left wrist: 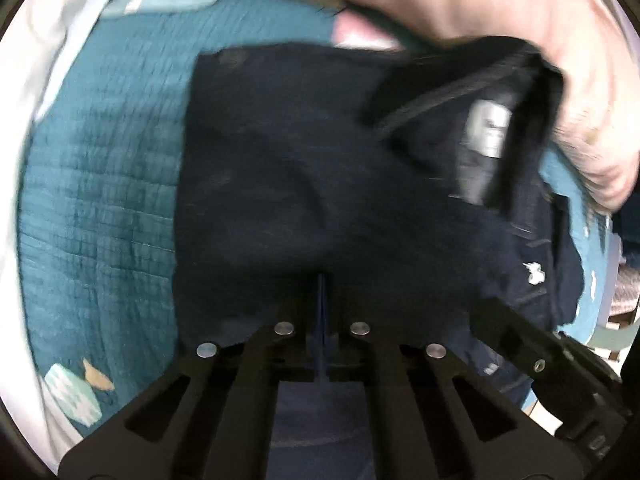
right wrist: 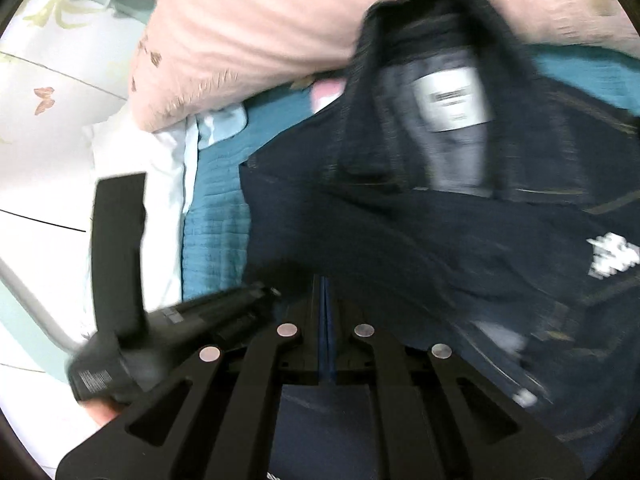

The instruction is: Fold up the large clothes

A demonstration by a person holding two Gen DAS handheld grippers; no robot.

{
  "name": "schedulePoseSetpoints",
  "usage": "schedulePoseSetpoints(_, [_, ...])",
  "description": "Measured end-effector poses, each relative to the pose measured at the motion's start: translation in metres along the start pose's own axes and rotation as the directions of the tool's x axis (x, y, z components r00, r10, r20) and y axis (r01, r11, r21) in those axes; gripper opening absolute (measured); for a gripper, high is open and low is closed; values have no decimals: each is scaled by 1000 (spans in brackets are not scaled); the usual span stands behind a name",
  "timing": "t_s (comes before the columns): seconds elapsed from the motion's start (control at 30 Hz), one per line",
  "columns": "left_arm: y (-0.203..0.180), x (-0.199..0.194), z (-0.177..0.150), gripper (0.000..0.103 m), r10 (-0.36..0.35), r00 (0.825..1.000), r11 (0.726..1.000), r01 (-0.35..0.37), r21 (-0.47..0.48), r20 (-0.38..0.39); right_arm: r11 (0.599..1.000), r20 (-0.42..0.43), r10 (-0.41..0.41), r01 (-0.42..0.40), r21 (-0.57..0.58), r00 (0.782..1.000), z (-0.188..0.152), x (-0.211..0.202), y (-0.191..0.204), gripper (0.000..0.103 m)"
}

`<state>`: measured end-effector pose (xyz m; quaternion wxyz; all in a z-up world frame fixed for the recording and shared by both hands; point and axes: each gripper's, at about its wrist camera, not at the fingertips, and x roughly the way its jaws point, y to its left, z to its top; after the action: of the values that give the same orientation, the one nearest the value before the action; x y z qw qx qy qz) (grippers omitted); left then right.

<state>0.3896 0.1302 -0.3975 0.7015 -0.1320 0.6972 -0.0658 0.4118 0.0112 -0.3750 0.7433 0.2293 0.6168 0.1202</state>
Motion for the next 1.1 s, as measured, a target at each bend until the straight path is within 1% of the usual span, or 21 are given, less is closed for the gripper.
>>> schedulePoseSetpoints(0.03, [8, 8, 1, 0, -24, 1000, 999, 24, -22, -19, 1000, -17, 13, -13, 11, 1000, 5, 11, 2, 1])
schedulePoseSetpoints(0.1, [19, 12, 1, 1, -77, 997, 996, 77, -53, -13, 998, -55, 49, -47, 42, 997, 12, 38, 3, 1])
schedulePoseSetpoints(0.13, [24, 11, 2, 1, -109, 994, 993, 108, -52, -14, 998, -72, 44, -41, 49, 996, 15, 50, 1, 1])
schedulePoseSetpoints(0.17, [26, 10, 1, 1, -123, 992, 992, 122, -42, -15, 999, -93, 8, -4, 39, 996, 16, 64, -1, 1])
schedulePoseSetpoints(0.2, [29, 9, 1, 1, -137, 990, 990, 136, -34, -15, 998, -109, -57, 60, 23, 992, 17, 74, -5, 1])
schedulePoseSetpoints(0.23, [32, 8, 1, 0, -131, 991, 991, 130, -33, -16, 995, -118, -99, 101, 11, 988, 17, 83, -11, 0])
schedulePoseSetpoints(0.27, [35, 7, 1, 0, -134, 991, 990, 134, -32, -16, 998, -119, -46, 51, 40, 992, 17, 84, -20, 0])
schedulePoseSetpoints(0.3, [36, 5, 1, 1, -138, 990, 990, 138, -32, -14, 997, -120, -9, 17, 73, 993, 17, 82, -26, 0])
schedulePoseSetpoints(0.33, [38, 4, 2, 1, -137, 991, 990, 136, -33, -15, 994, -115, -1, 14, 109, 993, 17, 75, -34, 0])
schedulePoseSetpoints(0.43, [38, 0, 2, 1, -109, 994, 994, 109, -19, -16, 993, -54, -114, 116, 36, 992, 17, 50, -42, 0])
schedulePoseSetpoints(0.47, [35, 0, 2, 1, -99, 995, 995, 99, -13, -14, 993, -56, -110, 112, 29, 992, 16, 44, -47, 0])
schedulePoseSetpoints(0.57, [31, -1, -2, 1, -72, 997, 997, 72, -1, -7, 993, -40, -70, 73, 94, 997, 10, 22, -76, 0])
schedulePoseSetpoints(0.6, [29, 0, -2, 1, -64, 998, 998, 64, 2, -5, 989, -25, -114, 115, 92, 993, 8, 17, -79, 0])
schedulePoseSetpoints(0.63, [24, 1, -2, 1, -56, 998, 998, 56, 9, -3, 977, 2, -200, 200, 77, 980, 6, 10, -81, 0])
schedulePoseSetpoints(0.7, [23, 3, -3, 1, -49, 999, 999, 49, 11, -1, 981, -13, -164, 164, 100, 986, 3, 9, -95, 0])
schedulePoseSetpoints(0.73, [23, 4, -2, 1, -51, 999, 999, 51, 8, -3, 975, -19, -183, 184, 126, 983, 3, 11, -103, 0])
schedulePoseSetpoints(0.83, [20, 7, 0, 2, -53, 999, 999, 53, -2, -9, 975, -17, -155, 156, 158, 988, 3, 22, -116, 0])
schedulePoseSetpoints(0.9, [14, 6, -1, 1, -38, 999, 999, 38, -3, -12, 969, -16, -187, 187, 165, 982, 3, 20, -110, 0])
schedulePoseSetpoints(0.97, [4, -1, -4, 1, 19, 1000, 999, -19, 51, 1, 962, -11, -233, 232, 145, 972, 0, 10, -92, 0])
schedulePoseSetpoints(1.03, [-8, -11, -10, 1, -1, 1000, 996, 0, 88, 13, 975, 9, -180, 177, 131, 984, -3, 0, -77, 0])
schedulePoseSetpoints(1.1, [-15, -23, -18, 1, 1, 999, 994, -6, 109, 41, 985, 21, -127, 123, 121, 992, -7, -11, -62, 0])
